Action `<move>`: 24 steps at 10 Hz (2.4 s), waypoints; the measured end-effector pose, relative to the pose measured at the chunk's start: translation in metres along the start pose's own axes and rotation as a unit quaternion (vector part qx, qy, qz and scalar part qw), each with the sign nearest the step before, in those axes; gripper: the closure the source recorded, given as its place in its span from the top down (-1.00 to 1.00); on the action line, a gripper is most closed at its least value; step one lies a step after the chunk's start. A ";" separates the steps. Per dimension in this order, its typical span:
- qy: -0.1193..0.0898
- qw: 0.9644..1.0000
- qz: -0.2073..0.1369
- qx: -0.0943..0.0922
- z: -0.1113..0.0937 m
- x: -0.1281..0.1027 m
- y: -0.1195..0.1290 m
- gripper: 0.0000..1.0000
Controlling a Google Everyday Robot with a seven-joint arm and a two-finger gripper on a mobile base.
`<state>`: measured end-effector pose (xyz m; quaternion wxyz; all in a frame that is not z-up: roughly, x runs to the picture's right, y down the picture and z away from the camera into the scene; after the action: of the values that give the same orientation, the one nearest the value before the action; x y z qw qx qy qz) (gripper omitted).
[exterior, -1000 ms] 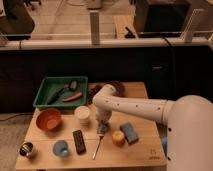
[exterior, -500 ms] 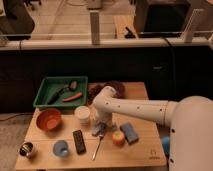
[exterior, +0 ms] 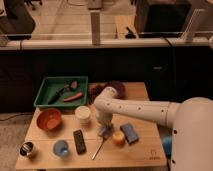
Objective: Place towel in table surface
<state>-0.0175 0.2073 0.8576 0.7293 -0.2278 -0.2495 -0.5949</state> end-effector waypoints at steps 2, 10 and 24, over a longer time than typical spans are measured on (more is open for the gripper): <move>-0.001 1.000 -0.002 0.002 -0.001 -0.001 -0.002 -1.00; 0.063 0.995 -0.003 0.073 -0.112 -0.009 -0.019 -1.00; 0.093 0.990 0.025 0.107 -0.127 -0.005 0.031 -1.00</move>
<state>0.0236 0.1369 0.7558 0.7845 -0.0981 -0.2369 -0.5647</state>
